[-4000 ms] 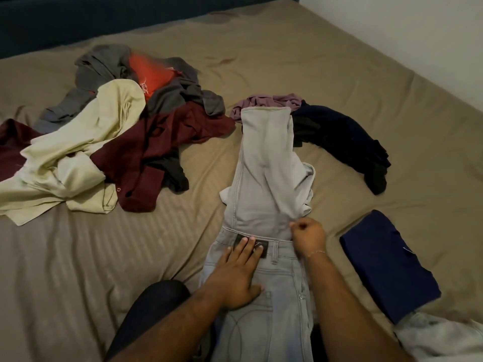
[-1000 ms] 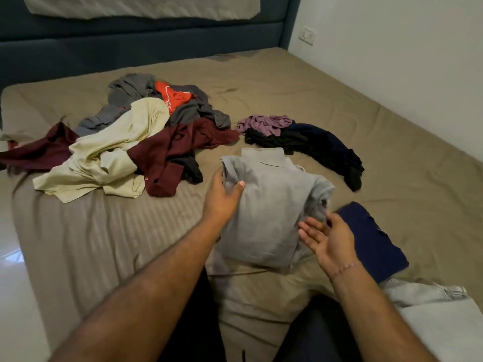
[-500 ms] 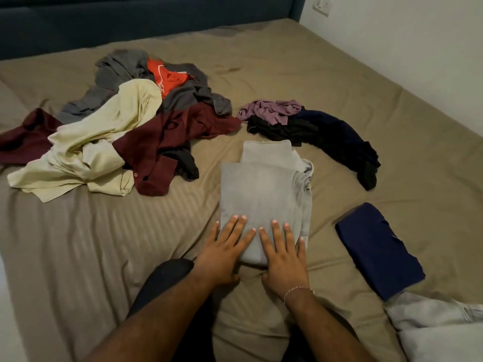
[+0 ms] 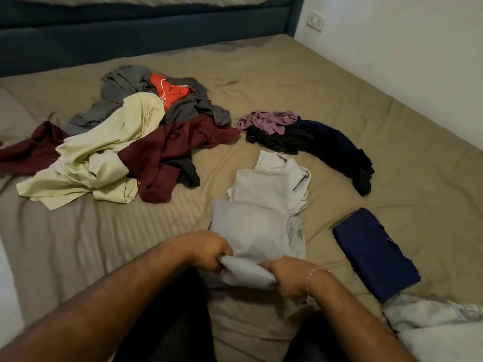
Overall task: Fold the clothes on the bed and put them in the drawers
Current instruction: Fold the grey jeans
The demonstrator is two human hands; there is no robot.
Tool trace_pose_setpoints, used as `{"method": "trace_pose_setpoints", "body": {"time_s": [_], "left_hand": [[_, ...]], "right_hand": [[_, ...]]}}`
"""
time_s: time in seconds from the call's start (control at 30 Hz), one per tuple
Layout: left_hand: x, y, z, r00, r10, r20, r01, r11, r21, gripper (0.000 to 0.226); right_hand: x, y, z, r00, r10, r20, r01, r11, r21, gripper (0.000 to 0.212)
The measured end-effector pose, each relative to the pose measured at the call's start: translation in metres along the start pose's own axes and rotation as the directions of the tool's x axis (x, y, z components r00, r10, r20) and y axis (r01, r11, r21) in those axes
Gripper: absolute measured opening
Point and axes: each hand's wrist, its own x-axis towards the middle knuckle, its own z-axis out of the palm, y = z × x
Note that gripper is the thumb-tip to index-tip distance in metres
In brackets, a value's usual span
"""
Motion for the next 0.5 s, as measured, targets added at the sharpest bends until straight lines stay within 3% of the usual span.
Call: {"method": "trace_pose_setpoints", "body": {"time_s": [0.07, 0.13, 0.3, 0.4, 0.47, 0.5], "left_hand": [[-0.024, 0.01, 0.002, 0.993, 0.076, 0.085, -0.058, 0.978, -0.198, 0.017], [-0.046, 0.017, 0.001, 0.989, 0.134, 0.069, -0.099, 0.921, -0.376, 0.011], [-0.069, 0.024, -0.017, 0.974, 0.193, -0.123, -0.228, 0.774, -0.59, 0.011], [-0.056, 0.011, -0.036, 0.934, -0.034, -0.356, -0.22, 0.73, -0.647, 0.018], [-0.036, 0.004, -0.051, 0.837, -0.237, -0.493, -0.233, 0.661, -0.714, 0.026], [-0.025, 0.003, -0.057, 0.773, -0.337, -0.537, -0.255, 0.611, -0.75, 0.026]], "right_hand": [[-0.032, -0.007, -0.001, 0.992, -0.06, 0.108, 0.057, 0.998, 0.032, 0.06], [-0.061, -0.008, -0.009, 0.987, -0.086, 0.138, 0.07, 0.99, 0.119, 0.052], [-0.103, -0.002, -0.053, 0.997, -0.082, -0.007, 0.082, 0.984, 0.159, 0.032], [-0.096, 0.011, -0.095, 0.979, -0.053, -0.198, 0.082, 0.987, 0.14, 0.029], [-0.078, 0.02, -0.122, 0.918, 0.029, -0.396, 0.035, 0.987, 0.154, 0.038], [-0.067, 0.024, -0.132, 0.855, 0.088, -0.511, -0.011, 0.988, 0.153, 0.044]]}}
